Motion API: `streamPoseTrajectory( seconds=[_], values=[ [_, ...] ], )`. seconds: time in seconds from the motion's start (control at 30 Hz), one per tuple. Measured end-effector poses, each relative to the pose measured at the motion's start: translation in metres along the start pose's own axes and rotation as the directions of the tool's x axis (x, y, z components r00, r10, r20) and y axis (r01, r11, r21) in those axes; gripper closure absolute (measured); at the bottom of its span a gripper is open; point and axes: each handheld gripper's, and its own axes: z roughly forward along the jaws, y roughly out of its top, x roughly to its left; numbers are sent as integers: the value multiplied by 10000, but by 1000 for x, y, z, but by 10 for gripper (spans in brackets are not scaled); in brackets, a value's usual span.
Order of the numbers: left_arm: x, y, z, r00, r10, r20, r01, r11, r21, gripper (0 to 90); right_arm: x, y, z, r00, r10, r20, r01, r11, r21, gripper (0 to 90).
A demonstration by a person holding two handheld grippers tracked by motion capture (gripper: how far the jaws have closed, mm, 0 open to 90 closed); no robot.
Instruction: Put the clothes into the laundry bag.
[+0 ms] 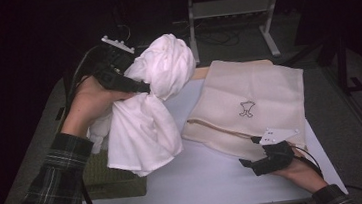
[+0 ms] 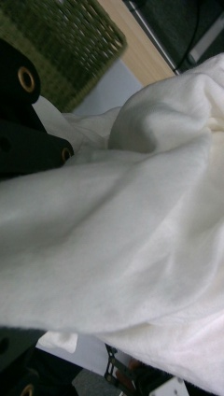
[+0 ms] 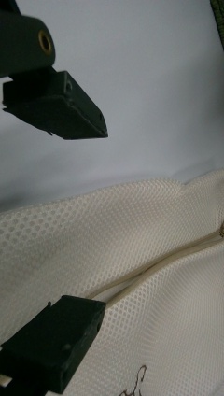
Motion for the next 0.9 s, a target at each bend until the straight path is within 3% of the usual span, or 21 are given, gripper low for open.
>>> streamPoseTrajectory(
  seconds=[0.43, 0.57, 0.9],
  values=[
    [-51, 22, 46, 9931, 608, 1006, -613, 9981, 20, 669, -16, 1, -14, 9986, 142, 503, -136, 9998, -122, 133],
    [-67, 22, 63, 9859, 816, 1462, -831, 9965, 39, 669, -25, 0, -22, 9978, 313, 578, -307, 9995, -111, 132],
    [-99, 8, 105, 9785, 1012, 1799, -1103, 9931, 410, 668, -44, -5, -35, 9961, 407, 778, -420, 9990, 150, 116]
  ],
)
